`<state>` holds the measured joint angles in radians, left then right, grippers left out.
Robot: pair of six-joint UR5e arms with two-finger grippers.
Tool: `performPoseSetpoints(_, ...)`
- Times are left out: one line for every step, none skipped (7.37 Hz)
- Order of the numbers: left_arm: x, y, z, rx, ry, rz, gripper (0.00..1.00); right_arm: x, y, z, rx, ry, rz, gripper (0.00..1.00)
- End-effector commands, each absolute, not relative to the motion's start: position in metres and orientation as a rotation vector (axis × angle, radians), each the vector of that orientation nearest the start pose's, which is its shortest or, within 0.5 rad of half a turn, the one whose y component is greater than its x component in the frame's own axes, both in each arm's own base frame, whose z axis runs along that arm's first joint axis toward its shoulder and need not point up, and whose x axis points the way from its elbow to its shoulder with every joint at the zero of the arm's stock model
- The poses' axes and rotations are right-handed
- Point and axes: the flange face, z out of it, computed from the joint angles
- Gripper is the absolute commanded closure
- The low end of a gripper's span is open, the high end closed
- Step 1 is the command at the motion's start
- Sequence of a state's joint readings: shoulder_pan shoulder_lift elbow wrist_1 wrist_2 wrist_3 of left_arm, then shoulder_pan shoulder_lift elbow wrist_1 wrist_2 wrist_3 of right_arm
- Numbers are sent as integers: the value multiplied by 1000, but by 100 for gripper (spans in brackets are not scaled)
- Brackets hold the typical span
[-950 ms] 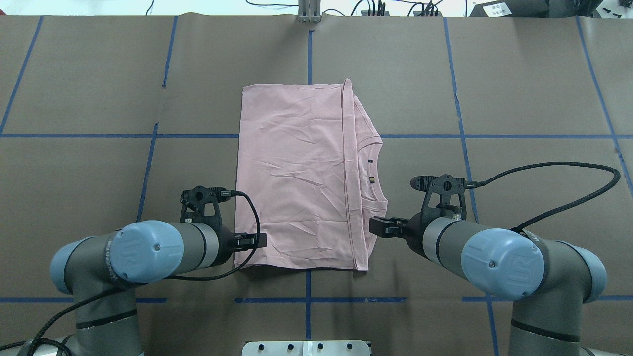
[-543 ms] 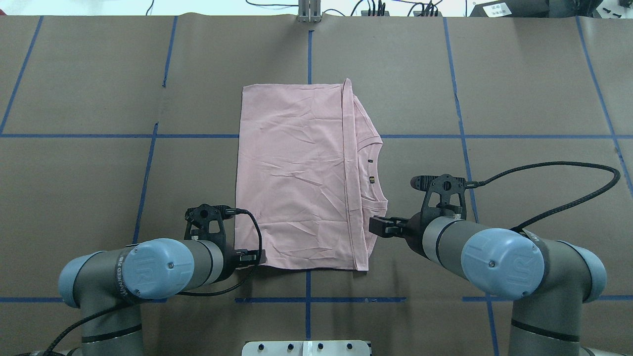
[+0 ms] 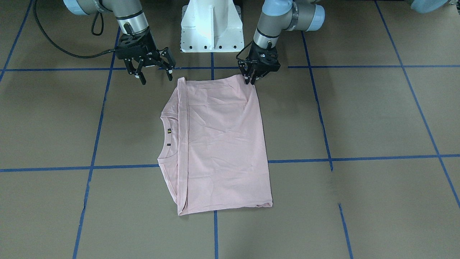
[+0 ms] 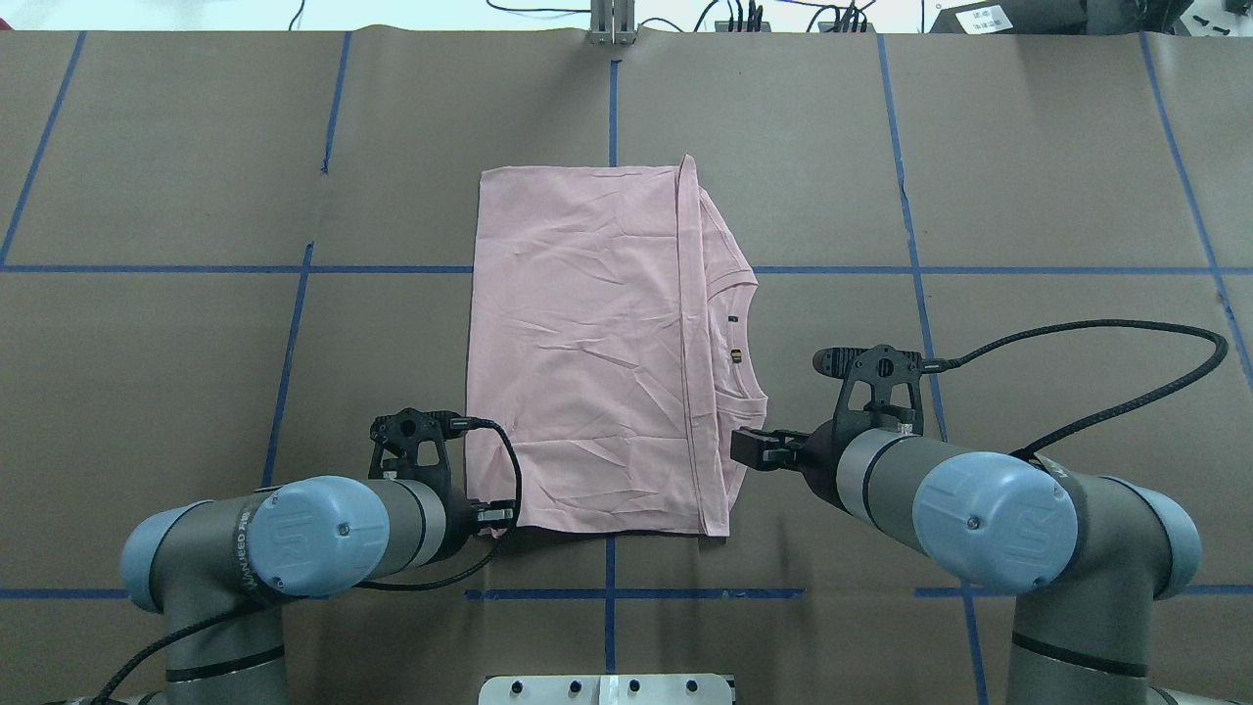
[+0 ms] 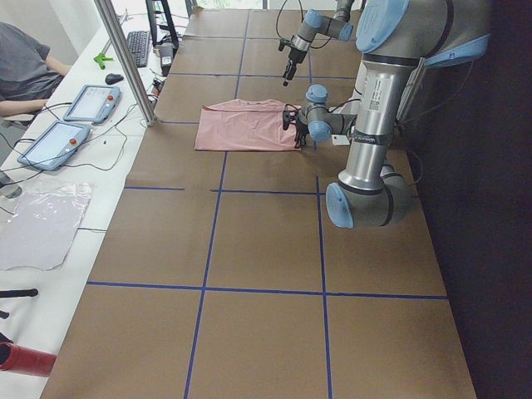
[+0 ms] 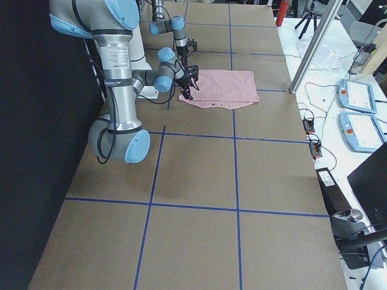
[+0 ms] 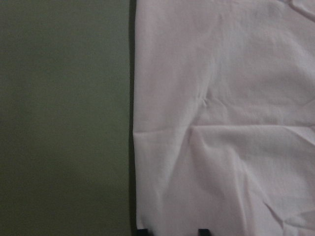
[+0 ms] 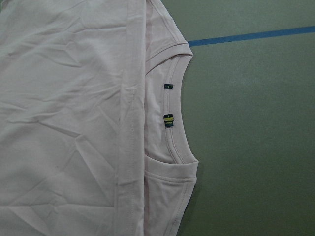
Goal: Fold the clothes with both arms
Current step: 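Lower both grippers and pinch the shirt's near edge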
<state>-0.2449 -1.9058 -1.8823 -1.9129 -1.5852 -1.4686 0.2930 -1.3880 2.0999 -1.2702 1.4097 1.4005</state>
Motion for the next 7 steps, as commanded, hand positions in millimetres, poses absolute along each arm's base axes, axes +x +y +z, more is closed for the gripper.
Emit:
performPoseSetpoints(543,-271,300,157,973,-123,96,-446,-290,292,376,-951,193,0)
performPoseSetpoints(542,-271,302,158,971,-121,100,-446,-290,292,376,-951,193,0)
performPoseSetpoints(539,-273,299,165,976,-118,100,-446,-290,292,376,-951,193,0)
performPoseSetpoints(535,-276,299,170,977,-120,100,-446,-290,292,376,-951,193,0)
performPoseSetpoints(534,-274,307,167,964,-119,100,-447,-291,292,377,-950,194,0)
performPoseSetpoints(532,-275,312,167,956,-119,100,-447,-291,292,377,-950,194,0)
performPoseSetpoints(532,-276,312,168,956,-120,100,-447,-290,291,376,-952,193,0)
